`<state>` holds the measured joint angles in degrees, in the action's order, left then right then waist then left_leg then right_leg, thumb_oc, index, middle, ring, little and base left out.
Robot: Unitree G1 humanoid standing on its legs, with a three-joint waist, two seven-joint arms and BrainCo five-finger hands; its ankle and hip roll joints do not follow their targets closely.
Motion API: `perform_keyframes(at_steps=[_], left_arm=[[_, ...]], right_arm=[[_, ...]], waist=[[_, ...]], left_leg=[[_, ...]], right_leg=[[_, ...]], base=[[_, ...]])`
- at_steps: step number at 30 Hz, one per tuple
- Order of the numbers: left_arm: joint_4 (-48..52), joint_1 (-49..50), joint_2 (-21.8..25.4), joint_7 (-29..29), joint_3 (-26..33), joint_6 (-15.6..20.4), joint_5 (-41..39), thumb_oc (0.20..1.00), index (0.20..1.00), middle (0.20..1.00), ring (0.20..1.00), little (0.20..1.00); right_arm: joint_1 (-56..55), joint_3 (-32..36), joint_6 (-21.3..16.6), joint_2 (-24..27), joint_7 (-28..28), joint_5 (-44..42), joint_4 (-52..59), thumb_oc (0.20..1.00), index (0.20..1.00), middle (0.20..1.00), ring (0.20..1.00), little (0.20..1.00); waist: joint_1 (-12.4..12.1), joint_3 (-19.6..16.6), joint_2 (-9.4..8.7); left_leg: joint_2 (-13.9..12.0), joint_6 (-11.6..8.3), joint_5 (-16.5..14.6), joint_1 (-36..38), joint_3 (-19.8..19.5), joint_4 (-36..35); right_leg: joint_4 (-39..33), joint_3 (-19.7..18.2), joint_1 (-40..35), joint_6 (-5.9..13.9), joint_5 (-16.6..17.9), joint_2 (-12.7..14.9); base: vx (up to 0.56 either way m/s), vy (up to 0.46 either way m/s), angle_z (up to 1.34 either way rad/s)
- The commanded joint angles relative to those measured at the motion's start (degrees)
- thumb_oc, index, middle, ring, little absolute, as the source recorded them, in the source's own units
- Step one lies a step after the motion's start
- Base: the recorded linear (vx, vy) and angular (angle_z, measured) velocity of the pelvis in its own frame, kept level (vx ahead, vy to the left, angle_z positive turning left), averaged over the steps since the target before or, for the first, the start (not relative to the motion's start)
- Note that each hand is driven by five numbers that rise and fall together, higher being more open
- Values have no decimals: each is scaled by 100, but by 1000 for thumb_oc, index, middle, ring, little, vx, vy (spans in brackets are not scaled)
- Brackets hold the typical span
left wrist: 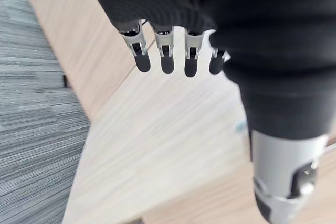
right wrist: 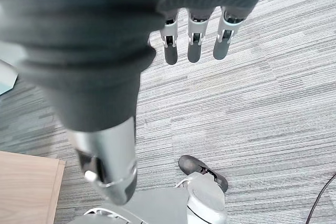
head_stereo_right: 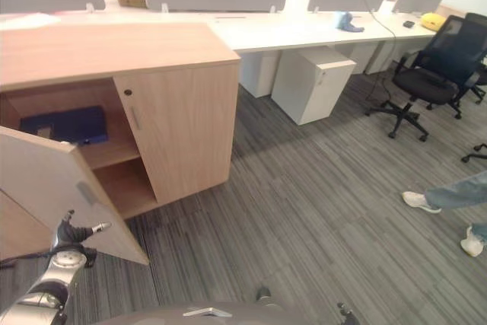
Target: Put the empty folder in the office cabinet
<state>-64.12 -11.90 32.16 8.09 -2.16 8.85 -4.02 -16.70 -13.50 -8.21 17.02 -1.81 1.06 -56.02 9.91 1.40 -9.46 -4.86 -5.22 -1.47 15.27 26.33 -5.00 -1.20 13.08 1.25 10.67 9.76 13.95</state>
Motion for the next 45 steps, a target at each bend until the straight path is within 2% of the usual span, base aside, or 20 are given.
perform_keyframes(at_steps=[1,4,7,11,15,18,19,22,24,25,27,30,33,36,37,39,40,41,43,45], left_arm=[[-164,-550,903,298,280,252,-213,1000,1000,1000,1000,1000],[-196,-653,1066,350,363,253,-304,1000,1000,1000,1000,1000],[-88,-893,1450,430,345,259,-388,1000,1000,1000,1000,1000],[-239,-859,1386,412,371,233,-432,1000,1000,1000,1000,1000],[-202,-390,680,248,279,169,-444,1000,1000,1000,1000,1000],[-328,-2,-37,136,151,161,-542,1000,1000,1000,1000,1000],[-328,-2,-37,136,151,161,-542,1000,1000,1000,1000,1000],[-554,544,-649,-185,9,89,-497,1000,1000,1000,1000,1000],[-1033,1083,-1202,-497,4,-53,-390,1000,1000,1000,1000,1000],[-1035,1087,-1210,-496,5,-49,-388,1000,1000,1000,1000,1000],[-1426,1527,-1650,-785,-179,-175,-30,1000,1000,1000,1000,1000],[-1632,1780,-1808,-947,-109,-288,58,1000,1000,1000,1000,1000],[-1720,1895,-1920,-1025,7,-380,-52,1000,1000,1000,1000,1000],[-1669,1884,-1931,-1039,-24,-382,-95,1000,1000,1000,1000,1000],[-1524,1809,-1960,-1045,-194,-343,-196,1000,1000,1000,1000,1000],[-1524,1809,-1960,-1045,-194,-343,-196,1000,1000,1000,1000,1000],[-1315,1613,-1971,-1088,-531,-278,-179,1000,1000,1000,1000,1000],[-1315,1613,-1971,-1088,-531,-278,-179,1000,1000,1000,1000,1000],[-1015,1313,-1932,-1084,-947,-195,-190,1000,1000,1000,1000,1000],[-887,1260,-1893,-1122,-1169,-200,-29,1000,1000,1000,1000,1000]], right_arm=[[272,-134,-17,212,89,-37,169,1000,1000,1000,1000,1000],[272,-126,-19,249,88,-42,159,1000,1000,1000,1000,1000],[287,-61,-32,404,130,-83,126,1000,1000,1000,1000,1000],[330,-29,-47,433,160,-104,75,1000,1000,1000,1000,1000],[472,-43,-8,333,198,-86,-96,1000,1000,1000,1000,1000],[742,-87,62,214,229,-130,-281,1000,1000,1000,1000,1000],[742,-87,62,214,229,-130,-281,1000,1000,1000,1000,1000],[1011,-147,129,134,237,-122,-593,1000,1000,1000,1000,1000],[1141,-123,146,107,226,-98,-745,1000,1000,1000,1000,1000],[1139,-125,145,115,225,-99,-746,1000,1000,1000,1000,1000],[1290,-114,138,109,231,-140,-899,1000,1000,1000,1000,1000],[1361,-163,126,107,203,-157,-880,1000,1000,1000,1000,1000],[1412,-269,169,72,137,-189,-1017,1000,1000,1000,1000,1000],[1430,-309,188,63,106,-207,-1079,1000,1000,1000,1000,1000],[1498,-420,249,41,35,-243,-1254,1000,1000,1000,1000,1000],[1498,-420,249,41,35,-243,-1254,1000,1000,1000,1000,1000],[1578,-546,292,20,-36,-243,-1374,1000,1000,1000,1000,1000],[1578,-546,292,20,-36,-243,-1374,1000,1000,1000,1000,1000],[1751,-629,303,-17,-28,-270,-1428,1000,1000,1000,1000,1000],[1791,-606,338,-67,-38,-343,-1504,1000,1000,1000,1000,1000]], waist=[[-9,111,-106],[-8,81,-50],[-58,22,143],[-143,6,216],[-258,101,268],[-223,219,361],[-223,219,361],[-400,175,496],[-526,45,629],[-518,45,644],[-644,17,784],[-747,37,839],[-975,167,815],[-1004,205,786],[-1140,294,696],[-1140,294,696],[-1162,295,601],[-1162,295,601],[-1122,279,667],[-1073,188,790]], left_leg=[[45,-12,-481,113,-403,0],[16,-36,-455,102,-402,0],[-65,-82,-396,54,-478,0],[-72,-77,-380,19,-599,0],[-59,-34,-340,-55,-789,0],[-160,-27,-267,-188,-857,0],[-160,-27,-267,-188,-857,0],[-307,-64,-154,-276,-894,0],[-524,-162,-74,-275,-986,0],[-538,-168,-76,-271,-993,0],[-768,-246,29,-384,-1103,208],[-965,-345,139,-615,-1231,618],[-1200,-481,703,-983,-1516,1203],[-1214,-465,747,-1086,-1601,1361],[-884,-360,607,-1329,-2025,1563],[-884,-360,607,-1329,-2025,1563],[-218,-140,18,-1473,-2423,1277],[-218,-140,18,-1473,-2423,1277],[373,113,-85,-1542,-2524,980],[392,205,8,-1321,-2329,530]], right_leg=[[-154,-286,774,421,1123,338],[-156,-275,771,413,1096,317],[-164,-188,712,397,983,272],[-129,-106,674,391,928,298],[274,-156,764,391,872,417],[521,-694,915,352,583,296],[521,-694,915,352,583,296],[423,-944,788,181,92,78],[301,-810,556,77,-120,-100],[293,-797,541,72,-120,-110],[181,-640,335,-64,-290,-299],[82,-541,193,-180,-411,-451],[-90,-365,-53,-330,-497,-626],[-130,-299,-117,-369,-521,-637],[-170,-251,-188,-406,-568,-618],[-170,-251,-188,-406,-568,-618],[-191,-236,-200,-436,-604,-599],[-191,-236,-200,-436,-604,-599],[-109,-318,-147,-478,-664,-729],[-75,-401,-139,-517,-692,-860]], base=[[16,-40,-5],[17,-34,-8],[2,-11,-1],[0,-5,15],[-16,4,19],[-53,-21,32],[-32,-29,37],[17,-78,-3],[110,-198,5],[125,-239,25],[51,-188,23],[19,-190,20],[-1,-216,9],[-1,-129,21],[3,-131,17],[7,-134,26],[12,-137,35],[25,-164,43],[7,-8,-2],[42,81,-39]])
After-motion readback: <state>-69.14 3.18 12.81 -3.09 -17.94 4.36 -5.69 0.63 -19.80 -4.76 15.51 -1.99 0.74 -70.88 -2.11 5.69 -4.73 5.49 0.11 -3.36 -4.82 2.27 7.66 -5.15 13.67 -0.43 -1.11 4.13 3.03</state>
